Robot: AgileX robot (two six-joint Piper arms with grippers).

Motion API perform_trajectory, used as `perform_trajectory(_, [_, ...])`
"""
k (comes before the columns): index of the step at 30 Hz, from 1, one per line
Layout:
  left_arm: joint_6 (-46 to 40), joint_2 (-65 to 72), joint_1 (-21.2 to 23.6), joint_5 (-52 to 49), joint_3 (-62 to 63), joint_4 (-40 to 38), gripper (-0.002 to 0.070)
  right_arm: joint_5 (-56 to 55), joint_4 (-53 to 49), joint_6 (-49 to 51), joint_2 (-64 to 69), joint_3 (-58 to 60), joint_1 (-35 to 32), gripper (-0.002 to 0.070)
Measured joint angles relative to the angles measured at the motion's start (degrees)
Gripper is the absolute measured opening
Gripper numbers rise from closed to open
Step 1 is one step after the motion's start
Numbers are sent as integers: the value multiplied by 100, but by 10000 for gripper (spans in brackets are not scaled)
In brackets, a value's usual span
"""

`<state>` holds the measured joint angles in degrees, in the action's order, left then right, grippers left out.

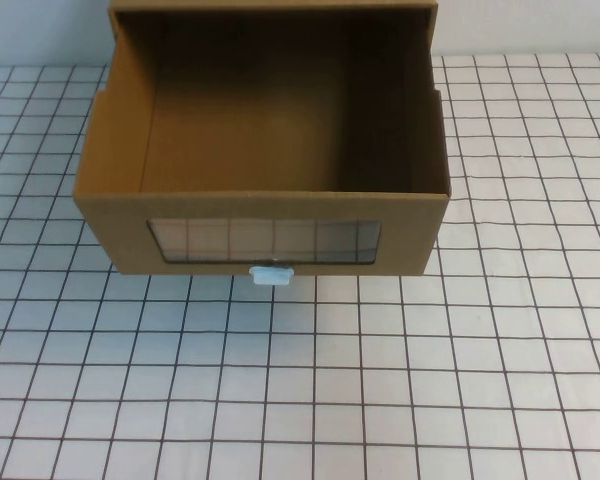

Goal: Close the shoe box

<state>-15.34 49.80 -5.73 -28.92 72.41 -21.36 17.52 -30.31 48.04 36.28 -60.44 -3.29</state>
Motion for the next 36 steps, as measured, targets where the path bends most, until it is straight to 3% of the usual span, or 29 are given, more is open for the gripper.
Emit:
perform_trajectory(7, [698,1531,0,-1425,1035,0,-5,1818,1602,-2264,738,-2,0,-13])
perform_trajectory(14, [792,2298,0,-1015,1175,0,-5,2549,3837,-4981,1353,-2,0,-13])
perform_trajectory(19, [790,2596,-43,-767,1175,4,-5,2668,6146,-6217,1430,-2,0,-13])
perform_trajectory(24, [257,2886,-233,-769,1423,4,-5,3488,9043,-8788,1962,-2,0,-13])
perform_trajectory(27, [-114,3203,-316,-1214,1891,-50,-5,4011,10146,-10014,2463,-2,10,-13])
perform_trajectory(31, [-466,3944,-326,-2132,2832,-345,-5,4168,9989,-10339,2918,-232,356,-13])
perform_trajectory(36, [-681,4980,-326,-3123,4137,-751,-5,3611,8363,-9611,3068,-774,1557,-13])
